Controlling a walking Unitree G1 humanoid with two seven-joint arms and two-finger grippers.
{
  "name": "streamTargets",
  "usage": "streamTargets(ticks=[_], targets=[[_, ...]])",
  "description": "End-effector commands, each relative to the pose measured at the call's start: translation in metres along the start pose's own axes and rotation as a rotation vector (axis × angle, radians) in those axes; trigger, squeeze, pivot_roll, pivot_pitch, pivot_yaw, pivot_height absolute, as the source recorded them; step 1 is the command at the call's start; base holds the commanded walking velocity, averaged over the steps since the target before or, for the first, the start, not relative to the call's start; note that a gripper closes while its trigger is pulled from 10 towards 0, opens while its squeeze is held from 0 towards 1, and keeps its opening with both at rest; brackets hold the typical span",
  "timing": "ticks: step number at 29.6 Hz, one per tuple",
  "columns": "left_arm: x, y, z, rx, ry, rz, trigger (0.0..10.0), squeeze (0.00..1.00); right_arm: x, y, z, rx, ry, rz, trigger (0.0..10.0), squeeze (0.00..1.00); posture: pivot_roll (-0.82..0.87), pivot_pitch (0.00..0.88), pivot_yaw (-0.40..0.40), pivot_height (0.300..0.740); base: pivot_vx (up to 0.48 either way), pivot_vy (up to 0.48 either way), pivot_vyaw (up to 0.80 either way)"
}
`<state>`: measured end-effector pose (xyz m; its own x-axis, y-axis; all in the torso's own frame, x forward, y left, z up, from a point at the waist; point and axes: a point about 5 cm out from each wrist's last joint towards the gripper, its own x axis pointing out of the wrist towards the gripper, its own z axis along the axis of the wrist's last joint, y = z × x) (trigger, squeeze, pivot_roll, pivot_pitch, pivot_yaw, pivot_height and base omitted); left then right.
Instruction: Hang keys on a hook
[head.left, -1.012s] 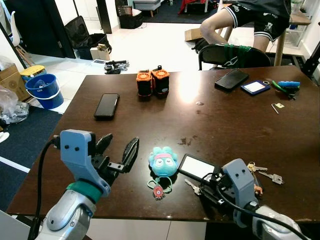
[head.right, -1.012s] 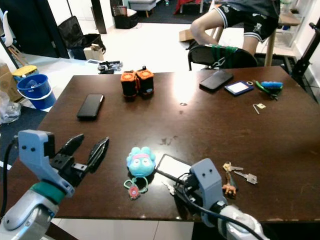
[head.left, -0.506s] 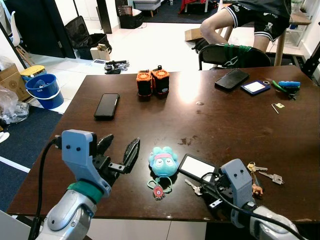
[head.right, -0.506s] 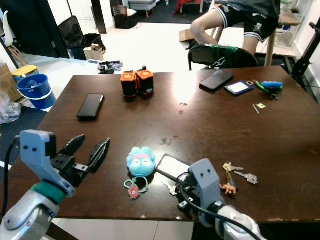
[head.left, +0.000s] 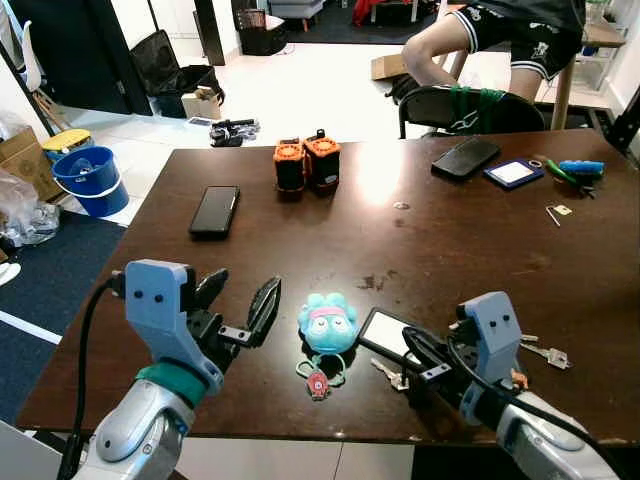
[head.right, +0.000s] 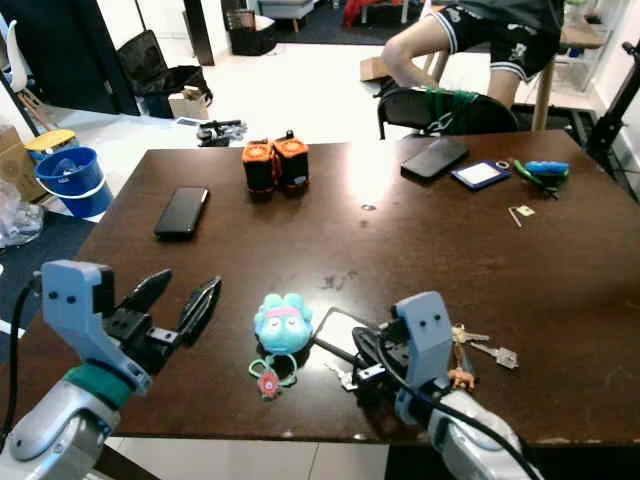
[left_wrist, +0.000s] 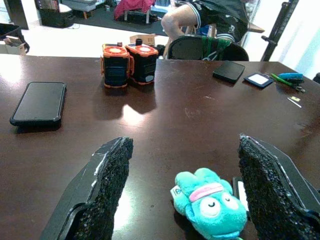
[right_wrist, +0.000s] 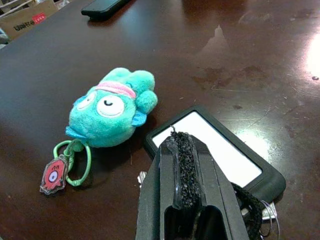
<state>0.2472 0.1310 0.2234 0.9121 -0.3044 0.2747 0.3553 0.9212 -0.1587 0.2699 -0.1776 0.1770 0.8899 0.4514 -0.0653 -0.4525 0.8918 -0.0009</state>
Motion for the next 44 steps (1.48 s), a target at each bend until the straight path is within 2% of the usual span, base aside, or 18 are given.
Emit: streamTargets(ticks=[1,2,3,4,5,8,10,11,15,21,22,29,36,44], targets=[[-0.003,0.003,-0.001,0.008,0.013,0.012,10.0,0.0,-0.001,0.005,0.001,0.011,-0.011,0.018,0.0,0.0,-0.17,0.168,0.206,0.74,0.0,0.0,0.0],[-0.003,0.003,-0.001,0.008,0.014,0.01,10.0,0.0,-0.002,0.004,-0.001,0.006,0.001,0.017,0.0,0.0,-0.17,0.168,0.206,0.74,0.0,0.0,0.0],[-0.003,0.003,-0.001,0.008,0.014,0.008,10.0,0.0,-0.002,0.002,-0.004,-0.011,0.024,0.004,10.0,0.27,-0.17,0.175,0.209,0.74,0.0,0.0,0.0],[-0.003,0.003,-0.001,0.008,0.014,0.008,10.0,0.0,-0.002,0.002,-0.004,-0.011,0.024,0.004,10.0,0.27,-0.17,0.175,0.209,0.74,0.0,0.0,0.0],[-0.003,0.003,-0.001,0.006,0.013,0.007,10.0,0.0,-0.003,-0.003,-0.007,-0.017,0.046,-0.03,10.0,1.0,-0.17,0.175,0.209,0.74,0.0,0.0,0.0],[-0.002,0.003,-0.001,0.005,0.013,0.005,10.0,0.0,-0.003,-0.008,-0.009,-0.019,0.057,-0.067,10.0,1.0,-0.17,0.175,0.209,0.74,0.0,0.0,0.0],[-0.001,0.002,0.0,0.004,0.011,0.0,10.0,0.0,-0.005,-0.02,-0.01,0.005,0.055,-0.136,10.0,1.0,-0.17,0.176,0.211,0.74,0.0,0.0,0.0],[-0.001,0.002,0.0,0.004,0.011,0.0,10.0,0.0,-0.005,-0.02,-0.01,0.005,0.055,-0.136,10.0,1.0,-0.17,0.176,0.211,0.74,0.0,0.0,0.0],[-0.001,0.002,0.0,0.004,0.01,-0.001,10.0,0.0,-0.007,-0.032,-0.008,0.071,0.031,-0.189,10.0,1.0,-0.17,0.176,0.211,0.74,0.0,0.0,0.0],[-0.002,0.003,0.0,0.002,0.01,0.002,10.0,0.0,-0.009,-0.028,-0.011,0.092,0.059,-0.149,10.0,1.0,-0.17,0.176,0.211,0.74,0.0,0.0,0.0],[-0.002,0.003,0.0,0.003,0.011,0.002,10.0,0.0,-0.009,-0.026,-0.013,0.077,0.081,-0.127,10.0,0.0,-0.17,0.176,0.211,0.74,0.0,0.0,0.0],[-0.002,0.003,0.0,0.004,0.013,0.001,10.0,0.0,-0.011,-0.015,-0.016,0.05,0.128,-0.002,10.0,0.0,-0.17,0.176,0.211,0.74,0.0,0.0,0.0],[-0.002,0.003,0.0,0.004,0.015,-0.004,10.0,0.0,-0.014,-0.009,-0.015,0.04,0.143,0.071,10.0,0.0,-0.17,0.179,0.215,0.74,0.0,0.0,0.0],[-0.005,0.003,-0.001,0.006,0.028,-0.016,10.0,0.0,-0.022,-0.018,-0.022,0.045,0.174,0.045,10.0,0.0,-0.17,0.179,0.215,0.74,0.0,0.0,0.0]])
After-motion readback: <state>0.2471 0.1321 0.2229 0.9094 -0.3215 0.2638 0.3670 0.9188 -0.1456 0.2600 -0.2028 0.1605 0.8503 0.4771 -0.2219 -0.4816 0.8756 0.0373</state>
